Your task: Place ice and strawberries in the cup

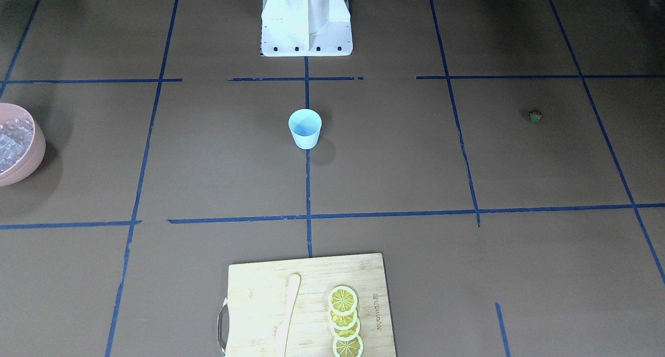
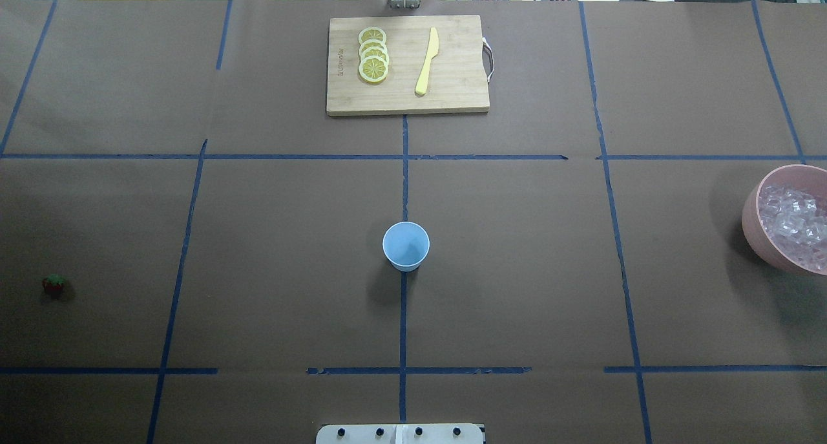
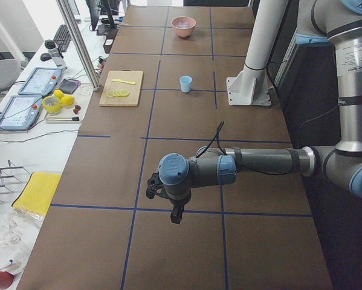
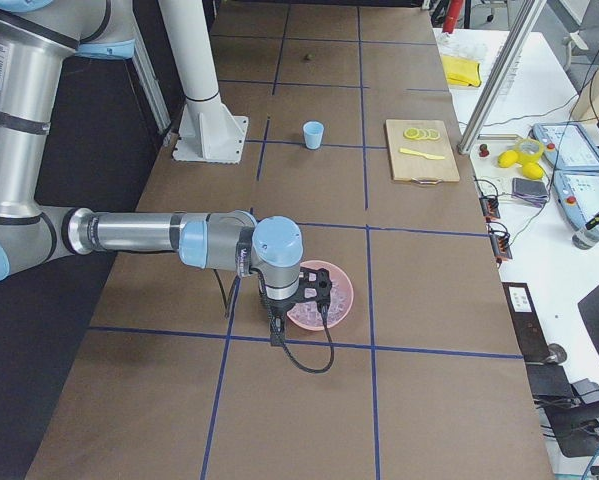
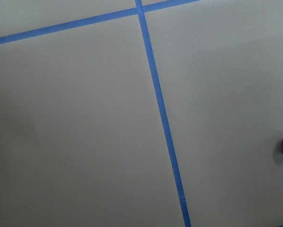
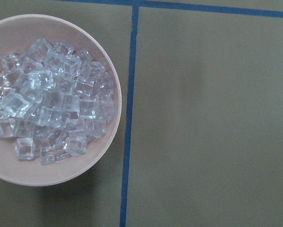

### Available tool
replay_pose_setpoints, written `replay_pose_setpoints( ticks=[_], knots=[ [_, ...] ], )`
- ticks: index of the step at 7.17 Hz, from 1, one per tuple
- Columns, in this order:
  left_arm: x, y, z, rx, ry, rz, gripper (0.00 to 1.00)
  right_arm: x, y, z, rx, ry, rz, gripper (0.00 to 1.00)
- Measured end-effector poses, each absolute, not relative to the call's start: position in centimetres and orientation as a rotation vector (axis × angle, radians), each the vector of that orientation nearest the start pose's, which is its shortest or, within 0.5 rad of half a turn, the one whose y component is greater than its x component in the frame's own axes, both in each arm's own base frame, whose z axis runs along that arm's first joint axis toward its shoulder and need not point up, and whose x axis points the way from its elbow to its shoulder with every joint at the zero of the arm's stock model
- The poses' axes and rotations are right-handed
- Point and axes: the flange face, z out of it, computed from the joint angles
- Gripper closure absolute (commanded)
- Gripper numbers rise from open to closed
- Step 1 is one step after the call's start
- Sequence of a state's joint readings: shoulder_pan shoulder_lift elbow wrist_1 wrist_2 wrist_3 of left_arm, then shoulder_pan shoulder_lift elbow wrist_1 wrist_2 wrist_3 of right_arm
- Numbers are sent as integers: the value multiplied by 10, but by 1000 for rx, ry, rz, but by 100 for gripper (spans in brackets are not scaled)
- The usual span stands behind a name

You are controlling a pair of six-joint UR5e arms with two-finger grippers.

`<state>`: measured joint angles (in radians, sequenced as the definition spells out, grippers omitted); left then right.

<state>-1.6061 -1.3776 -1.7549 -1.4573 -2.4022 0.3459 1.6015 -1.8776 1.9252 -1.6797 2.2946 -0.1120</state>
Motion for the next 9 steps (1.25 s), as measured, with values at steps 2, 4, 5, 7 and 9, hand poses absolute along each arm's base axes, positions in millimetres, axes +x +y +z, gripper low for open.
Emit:
replay_pose_setpoints(
  ticks=[2, 4, 5, 7, 9],
  knots=[
    [-74, -400, 661, 47, 835, 243, 0, 78, -356, 629, -7, -726, -57, 1],
    [-74, -400, 660, 46, 832, 244, 0, 74, -363, 625, 2, -727, -72, 0],
    [-74, -399, 662, 44, 831, 243, 0, 71, -369, 621, 10, -729, -82, 0],
    [-74, -396, 664, 37, 831, 241, 0, 62, -386, 607, 37, -731, -121, 0],
    [-74, -396, 665, 35, 832, 238, 0, 48, -417, 589, 70, -736, -164, 0]
  ],
)
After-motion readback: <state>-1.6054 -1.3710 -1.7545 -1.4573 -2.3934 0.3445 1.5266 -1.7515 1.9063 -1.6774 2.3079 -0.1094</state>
